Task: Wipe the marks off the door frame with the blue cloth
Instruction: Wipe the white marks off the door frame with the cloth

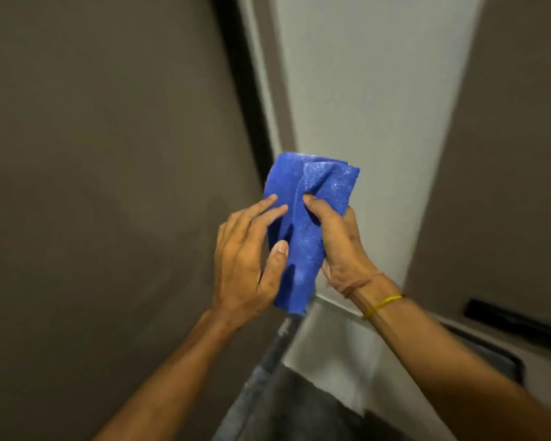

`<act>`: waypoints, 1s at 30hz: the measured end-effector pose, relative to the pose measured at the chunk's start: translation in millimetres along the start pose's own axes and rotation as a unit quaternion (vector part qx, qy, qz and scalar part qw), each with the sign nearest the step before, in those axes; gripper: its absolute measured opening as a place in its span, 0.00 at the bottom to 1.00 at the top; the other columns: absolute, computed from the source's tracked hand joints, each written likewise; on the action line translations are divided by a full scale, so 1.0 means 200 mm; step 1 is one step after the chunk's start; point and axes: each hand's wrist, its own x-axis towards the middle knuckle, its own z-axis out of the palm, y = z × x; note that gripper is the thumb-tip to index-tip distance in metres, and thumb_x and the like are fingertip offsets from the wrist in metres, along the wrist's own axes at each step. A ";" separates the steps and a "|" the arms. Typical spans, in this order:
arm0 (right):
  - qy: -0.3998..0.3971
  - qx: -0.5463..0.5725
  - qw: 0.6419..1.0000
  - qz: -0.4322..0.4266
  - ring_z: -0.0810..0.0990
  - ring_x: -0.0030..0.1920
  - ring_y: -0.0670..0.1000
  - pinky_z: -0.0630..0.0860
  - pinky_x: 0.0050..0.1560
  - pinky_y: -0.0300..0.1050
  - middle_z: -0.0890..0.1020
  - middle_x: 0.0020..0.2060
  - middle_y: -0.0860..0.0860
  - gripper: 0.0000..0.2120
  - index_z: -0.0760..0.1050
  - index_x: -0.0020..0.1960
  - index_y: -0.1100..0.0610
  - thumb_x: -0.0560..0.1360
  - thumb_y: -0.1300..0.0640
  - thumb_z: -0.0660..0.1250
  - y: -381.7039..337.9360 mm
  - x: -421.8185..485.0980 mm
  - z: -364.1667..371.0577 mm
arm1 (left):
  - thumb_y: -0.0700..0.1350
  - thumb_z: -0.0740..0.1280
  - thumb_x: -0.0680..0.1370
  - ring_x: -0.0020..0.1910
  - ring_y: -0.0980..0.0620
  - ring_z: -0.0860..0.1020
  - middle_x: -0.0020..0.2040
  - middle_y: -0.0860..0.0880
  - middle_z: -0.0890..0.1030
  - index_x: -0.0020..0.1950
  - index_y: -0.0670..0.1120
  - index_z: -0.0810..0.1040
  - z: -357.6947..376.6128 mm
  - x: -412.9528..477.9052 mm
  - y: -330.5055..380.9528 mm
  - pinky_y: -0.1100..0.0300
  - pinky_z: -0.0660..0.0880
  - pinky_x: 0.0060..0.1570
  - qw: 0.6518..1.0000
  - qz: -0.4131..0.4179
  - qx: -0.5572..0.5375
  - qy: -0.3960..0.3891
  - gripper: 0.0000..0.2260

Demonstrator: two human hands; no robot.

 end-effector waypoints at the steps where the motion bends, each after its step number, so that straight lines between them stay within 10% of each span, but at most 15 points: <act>1: -0.023 -0.006 1.000 -0.003 0.82 0.45 0.57 0.79 0.51 0.56 0.82 0.44 0.57 0.06 0.78 0.50 0.58 0.75 0.57 0.65 -0.02 -0.07 0.18 | 0.47 0.57 0.75 0.60 0.47 0.75 0.64 0.45 0.77 0.61 0.41 0.76 -0.21 0.00 -0.02 0.48 0.69 0.59 0.999 -0.004 0.026 0.025 0.19; 10: -0.118 -0.025 0.986 -0.119 0.75 0.34 0.47 0.72 0.39 0.45 0.76 0.33 0.46 0.06 0.73 0.41 0.51 0.76 0.52 0.62 0.05 -0.97 1.66 | 0.44 0.57 0.75 0.61 0.49 0.75 0.64 0.46 0.77 0.60 0.43 0.77 -1.85 -0.54 -0.01 0.54 0.68 0.61 0.936 -0.039 0.284 0.205 0.16; 16: -0.170 0.034 0.956 -0.235 0.78 0.55 0.41 0.73 0.57 0.37 0.80 0.56 0.43 0.19 0.70 0.63 0.44 0.73 0.52 0.58 0.01 -1.48 2.14 | 0.44 0.58 0.75 0.64 0.52 0.73 0.65 0.46 0.75 0.62 0.44 0.75 -2.48 -0.78 0.11 0.58 0.66 0.63 0.866 -0.043 0.409 0.285 0.17; 20: -0.200 0.032 0.934 -0.295 0.73 0.66 0.58 0.69 0.67 0.54 0.72 0.68 0.58 0.29 0.60 0.73 0.59 0.72 0.62 0.58 -0.01 -1.63 2.29 | 0.47 0.57 0.75 0.67 0.55 0.67 0.69 0.46 0.72 0.67 0.45 0.70 -2.75 -0.80 0.14 0.61 0.60 0.66 0.808 -0.154 0.442 0.357 0.21; 30: -0.189 -0.119 0.892 -0.392 0.51 0.77 0.56 0.49 0.75 0.65 0.55 0.77 0.54 0.48 0.50 0.76 0.54 0.61 0.77 0.59 0.08 -1.68 2.59 | 0.44 0.57 0.77 0.73 0.45 0.62 0.75 0.43 0.62 0.73 0.43 0.61 -3.10 -0.68 -0.01 0.50 0.59 0.70 0.729 -0.251 0.549 0.324 0.24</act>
